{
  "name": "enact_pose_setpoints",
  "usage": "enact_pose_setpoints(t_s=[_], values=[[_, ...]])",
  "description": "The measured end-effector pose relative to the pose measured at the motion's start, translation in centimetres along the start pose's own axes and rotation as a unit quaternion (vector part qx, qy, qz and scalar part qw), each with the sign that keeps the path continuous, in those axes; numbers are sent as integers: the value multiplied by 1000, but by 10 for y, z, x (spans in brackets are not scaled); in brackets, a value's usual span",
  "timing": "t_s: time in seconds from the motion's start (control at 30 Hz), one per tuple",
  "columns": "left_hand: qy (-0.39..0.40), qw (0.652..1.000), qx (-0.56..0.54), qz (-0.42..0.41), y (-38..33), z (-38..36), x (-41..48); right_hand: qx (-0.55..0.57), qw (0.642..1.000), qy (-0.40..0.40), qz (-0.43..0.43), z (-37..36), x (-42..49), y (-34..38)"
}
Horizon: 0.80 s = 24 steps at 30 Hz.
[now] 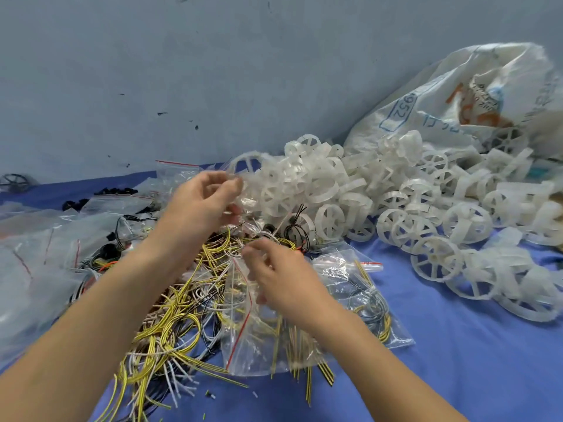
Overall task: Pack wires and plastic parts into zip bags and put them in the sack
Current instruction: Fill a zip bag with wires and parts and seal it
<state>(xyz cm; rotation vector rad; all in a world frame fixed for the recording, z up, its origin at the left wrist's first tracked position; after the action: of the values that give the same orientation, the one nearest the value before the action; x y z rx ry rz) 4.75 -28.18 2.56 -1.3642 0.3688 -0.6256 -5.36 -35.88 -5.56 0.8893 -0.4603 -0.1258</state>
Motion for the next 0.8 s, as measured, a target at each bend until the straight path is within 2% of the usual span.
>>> enact_pose_setpoints(t_s=[0.1, 0.2, 0.37, 0.5, 0.6, 0.7, 0.8], values=[[-76, 989, 120, -42, 9, 33, -42, 222, 974, -33, -38, 2, 3, 2], [-80, 983, 160, -45, 20, 32, -61, 349, 936, -37, -33, -6, 7, 10], [-65, 984, 136, -93, 14, 18, -67, 459, 886, -61, -3, -2, 4, 17], [-60, 973, 166, -150, 10, 19, -70, 536, 842, -62, -33, 1, 2, 18], [-14, 977, 170, -126, 18, 15, -68, 566, 821, -31, -60, -2, -3, 19], [69, 989, 98, -90, 25, 6, -69, 590, 804, -7, -75, -3, -8, 20], [82, 992, 38, -84, 25, 6, -72, 593, 800, 26, -85, -6, -13, 20]])
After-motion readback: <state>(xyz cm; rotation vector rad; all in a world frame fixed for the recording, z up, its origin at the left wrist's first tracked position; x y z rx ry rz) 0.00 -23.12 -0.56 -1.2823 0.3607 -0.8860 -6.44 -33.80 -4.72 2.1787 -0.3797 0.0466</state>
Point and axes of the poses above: each hand's wrist, its own x-axis towards the middle knuckle, its own z-axis out of the back of the hand, y = z × x, the point moved 7 cm from there along x, towards the middle knuckle, and after that the axes turned 9 degrees about z, right-handed, at the moved point
